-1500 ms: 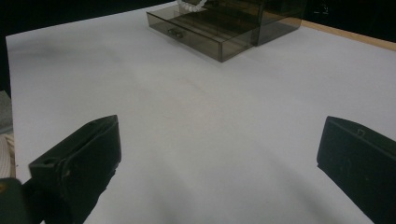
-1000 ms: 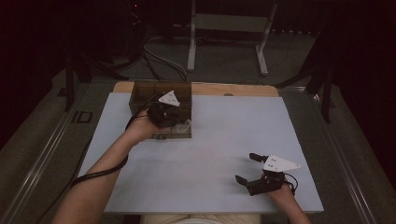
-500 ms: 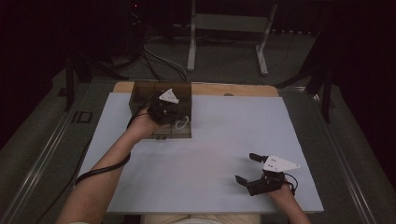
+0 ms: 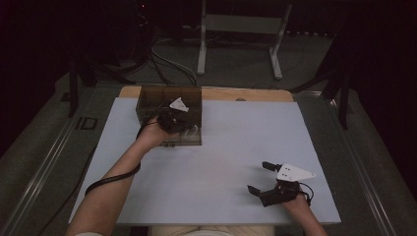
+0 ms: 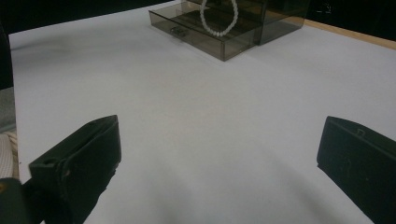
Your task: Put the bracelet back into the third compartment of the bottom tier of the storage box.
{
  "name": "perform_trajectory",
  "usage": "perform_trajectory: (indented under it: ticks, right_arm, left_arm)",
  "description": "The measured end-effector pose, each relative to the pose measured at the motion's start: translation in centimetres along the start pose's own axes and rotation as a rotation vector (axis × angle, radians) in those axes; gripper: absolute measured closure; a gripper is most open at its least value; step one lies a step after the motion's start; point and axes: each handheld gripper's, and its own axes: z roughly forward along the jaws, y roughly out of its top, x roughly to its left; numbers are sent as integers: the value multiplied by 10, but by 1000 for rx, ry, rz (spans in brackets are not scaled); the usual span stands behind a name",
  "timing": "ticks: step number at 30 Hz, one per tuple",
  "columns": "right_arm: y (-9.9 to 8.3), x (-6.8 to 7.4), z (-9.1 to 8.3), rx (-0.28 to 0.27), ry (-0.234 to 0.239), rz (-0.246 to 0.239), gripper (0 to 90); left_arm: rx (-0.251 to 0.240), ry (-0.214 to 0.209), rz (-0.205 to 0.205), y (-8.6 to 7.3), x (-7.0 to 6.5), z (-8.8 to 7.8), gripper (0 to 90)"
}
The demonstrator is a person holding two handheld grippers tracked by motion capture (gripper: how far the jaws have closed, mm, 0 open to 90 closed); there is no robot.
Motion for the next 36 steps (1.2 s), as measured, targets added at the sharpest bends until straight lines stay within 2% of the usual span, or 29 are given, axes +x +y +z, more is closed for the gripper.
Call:
perform_trajectory:
  ticks: [6, 9, 13, 14, 20, 27, 36]
  right_arm:
    - [0, 0, 0, 2, 1, 0, 0]
    - [0, 0, 0, 4, 0, -3, 0]
    - [0, 0, 0, 4, 0, -6, 0]
    - [0, 1, 0, 4, 0, -6, 0]
    - [0, 0, 0, 3, 0, -4, 0]
    - [0, 0, 0, 2, 0, -4, 0]
    - [-1, 0, 0, 6, 1, -2, 0]
  left_arm:
    - [2, -14, -22, -4, 2, 9, 869]
    - [8, -9, -14, -6, 1, 14, 868]
    - [12, -14, -26, -9, 2, 20, 868]
    - [11, -12, -41, -11, 4, 23, 868]
    - [19, 26, -56, -17, 10, 28, 868]
    - [42, 26, -80, -24, 15, 31, 867]
    - [90, 28, -56, -29, 14, 38, 865]
